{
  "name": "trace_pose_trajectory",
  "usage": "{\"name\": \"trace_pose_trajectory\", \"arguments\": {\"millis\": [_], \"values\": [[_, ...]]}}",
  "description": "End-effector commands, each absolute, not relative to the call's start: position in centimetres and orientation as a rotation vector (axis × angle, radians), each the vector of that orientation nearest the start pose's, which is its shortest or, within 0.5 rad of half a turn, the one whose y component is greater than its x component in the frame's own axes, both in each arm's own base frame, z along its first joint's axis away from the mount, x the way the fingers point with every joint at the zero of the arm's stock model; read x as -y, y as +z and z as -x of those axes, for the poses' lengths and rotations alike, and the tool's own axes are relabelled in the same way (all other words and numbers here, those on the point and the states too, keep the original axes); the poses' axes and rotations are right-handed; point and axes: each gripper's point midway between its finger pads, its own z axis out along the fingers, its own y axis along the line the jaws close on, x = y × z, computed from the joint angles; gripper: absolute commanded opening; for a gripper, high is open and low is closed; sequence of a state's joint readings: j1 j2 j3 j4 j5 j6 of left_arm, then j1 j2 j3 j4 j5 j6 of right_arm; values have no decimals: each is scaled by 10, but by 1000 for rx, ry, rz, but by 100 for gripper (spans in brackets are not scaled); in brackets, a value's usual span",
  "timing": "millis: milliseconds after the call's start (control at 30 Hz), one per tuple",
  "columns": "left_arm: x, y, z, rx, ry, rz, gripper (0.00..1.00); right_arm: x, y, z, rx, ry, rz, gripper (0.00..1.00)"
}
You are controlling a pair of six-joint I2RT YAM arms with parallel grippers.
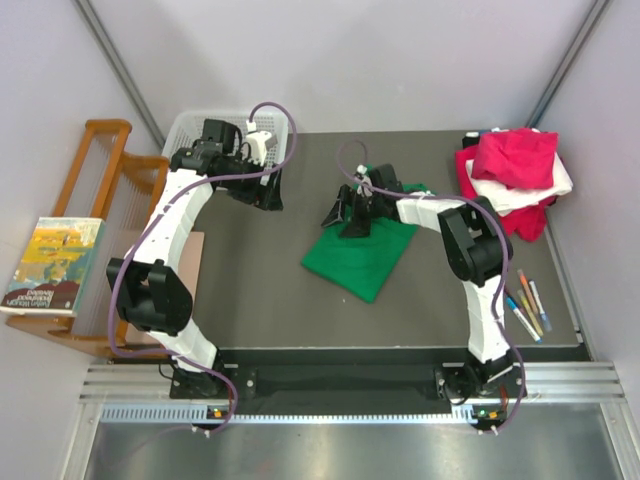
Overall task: Fold and stack the t-shirts
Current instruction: Fold the tshirt
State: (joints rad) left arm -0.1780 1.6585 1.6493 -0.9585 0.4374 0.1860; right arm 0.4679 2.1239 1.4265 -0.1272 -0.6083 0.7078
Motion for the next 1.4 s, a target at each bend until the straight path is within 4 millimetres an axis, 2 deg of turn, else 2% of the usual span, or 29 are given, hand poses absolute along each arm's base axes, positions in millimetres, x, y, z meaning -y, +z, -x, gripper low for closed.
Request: {"name": "trace_pose_trajectory", "arguments": {"millis": [0,33,67,133,233,267,333,367,433,500,533,567,600,633,700,733,833,900,1000,1033,1067,1133,1167,1233,1267,1333,1367], "values": [[136,231,-365,-2377,-546,-644,86,-342,58,-400,-2538,1361,19,78],[136,231,-365,-2377,-550,-643,86,-343,57,-403,-2535,1365,20,78],[137,231,-365,-2375,-553,-644,86,-342,46,-403,-2558,1368,13,78],[138,232,-365,-2374,-564,-643,86,-345,48,-401,-2560,1396,44,78],[139,231,-364,-2374,-571,-648,86,-347,70,-395,-2508,1440,112,80],[139,230,-364,-2377,-569,-649,86,-347,89,-393,-2465,1461,142,81],[140,228,-363,-2378,-580,-650,86,-344,102,-386,-2442,1477,174,82],[141,228,-363,-2381,-581,-652,86,-341,119,-386,-2405,1477,187,83],[141,228,-362,-2380,-582,-652,86,-332,121,-381,-2395,1487,151,84],[142,228,-361,-2380,-591,-652,86,-326,135,-375,-2345,1579,107,84],[143,228,-361,-2380,-597,-655,86,-318,124,-363,-2367,1602,59,84],[144,228,-359,-2380,-598,-657,86,-317,139,-366,-2269,1631,89,84],[144,228,-359,-2379,-599,-659,86,-310,139,-364,-2267,1661,42,84],[144,227,-358,-2381,-599,-664,86,-303,128,-357,-2289,1661,4,84],[146,227,-356,-2381,-600,-672,86,-293,123,-358,-2270,1666,-37,84],[148,225,-354,-2384,-604,-686,86,-288,111,-352,-2291,1667,-72,85],[155,215,-348,-2410,-616,-730,86,-276,87,-354,-2328,1641,-163,84],[159,205,-345,-2426,-601,-758,86,-270,62,-352,-2421,1550,-201,84],[169,182,-337,-2475,-610,-821,86,-267,57,-357,-2464,1492,-180,83],[175,171,-334,-2501,-618,-850,86,-267,61,-355,-2455,1500,-173,83],[178,165,-333,-2514,-619,-868,86,-267,79,-355,-2413,1499,-131,83],[186,146,-330,-2553,-615,-921,86,-263,90,-344,-2431,1467,-114,84],[188,141,-328,-2564,-610,-941,86,-262,109,-338,-2397,1436,-46,84],[193,130,-327,-2584,-634,-980,86,-256,114,-316,-2448,1387,-49,84],[195,127,-326,-2589,-649,-992,86,-258,135,-304,-2396,1374,28,84],[199,116,-325,-2611,-668,-1020,86,-251,120,-272,-2516,1269,-7,84],[201,114,-324,-2618,-666,-1030,86,-258,129,-252,-2513,1241,74,84]]}}
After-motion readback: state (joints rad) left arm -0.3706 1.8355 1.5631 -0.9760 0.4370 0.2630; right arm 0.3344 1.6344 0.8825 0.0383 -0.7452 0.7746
